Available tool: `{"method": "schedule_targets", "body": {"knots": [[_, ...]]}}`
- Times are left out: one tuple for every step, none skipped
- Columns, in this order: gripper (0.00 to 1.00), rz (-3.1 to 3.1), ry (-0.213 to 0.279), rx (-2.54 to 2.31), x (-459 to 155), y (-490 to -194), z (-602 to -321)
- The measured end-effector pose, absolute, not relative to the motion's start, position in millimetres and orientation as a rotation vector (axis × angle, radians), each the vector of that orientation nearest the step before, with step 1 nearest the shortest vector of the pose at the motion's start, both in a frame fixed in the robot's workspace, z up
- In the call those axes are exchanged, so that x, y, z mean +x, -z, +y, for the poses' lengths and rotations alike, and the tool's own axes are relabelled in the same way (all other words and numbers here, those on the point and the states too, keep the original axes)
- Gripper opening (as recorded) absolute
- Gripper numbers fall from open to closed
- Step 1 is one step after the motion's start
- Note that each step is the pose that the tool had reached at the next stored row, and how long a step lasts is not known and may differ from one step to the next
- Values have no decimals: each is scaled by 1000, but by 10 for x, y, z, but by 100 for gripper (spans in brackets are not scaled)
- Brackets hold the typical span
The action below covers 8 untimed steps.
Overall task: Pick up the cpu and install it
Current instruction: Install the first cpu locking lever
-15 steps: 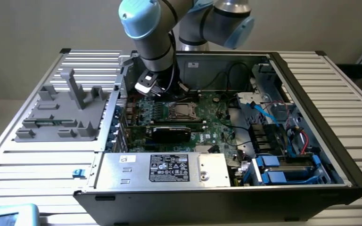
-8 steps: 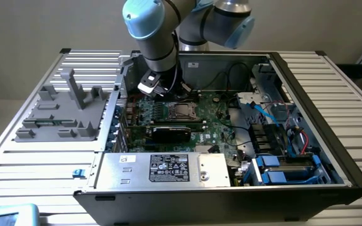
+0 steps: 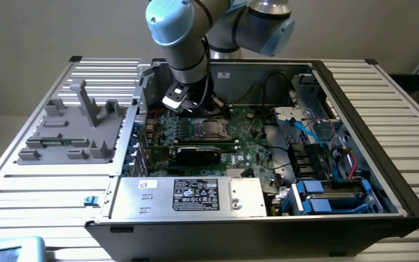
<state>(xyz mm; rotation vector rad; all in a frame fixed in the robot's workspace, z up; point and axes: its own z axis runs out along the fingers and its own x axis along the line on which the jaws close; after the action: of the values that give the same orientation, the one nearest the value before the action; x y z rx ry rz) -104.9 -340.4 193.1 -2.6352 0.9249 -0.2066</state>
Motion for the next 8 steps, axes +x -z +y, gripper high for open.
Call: {"method": "schedule_targets", "body": {"knots": [[11, 926, 207, -2635, -1046, -1931, -3406], [11, 926, 207, -2635, -1042, -1931, -3407], [11, 927, 207, -2635, -1039, -1930, -3408], [11, 927, 207, -2635, -1036, -1930, -3410], [11, 927, 207, -2635, -1033, -1930, -3411], [11, 928, 207, -2634, -1031, -1930, -3411], [11, 928, 207, -2634, -1029, -1929, -3411], [11, 928, 207, -2634, -1026, -1929, -3411]]}}
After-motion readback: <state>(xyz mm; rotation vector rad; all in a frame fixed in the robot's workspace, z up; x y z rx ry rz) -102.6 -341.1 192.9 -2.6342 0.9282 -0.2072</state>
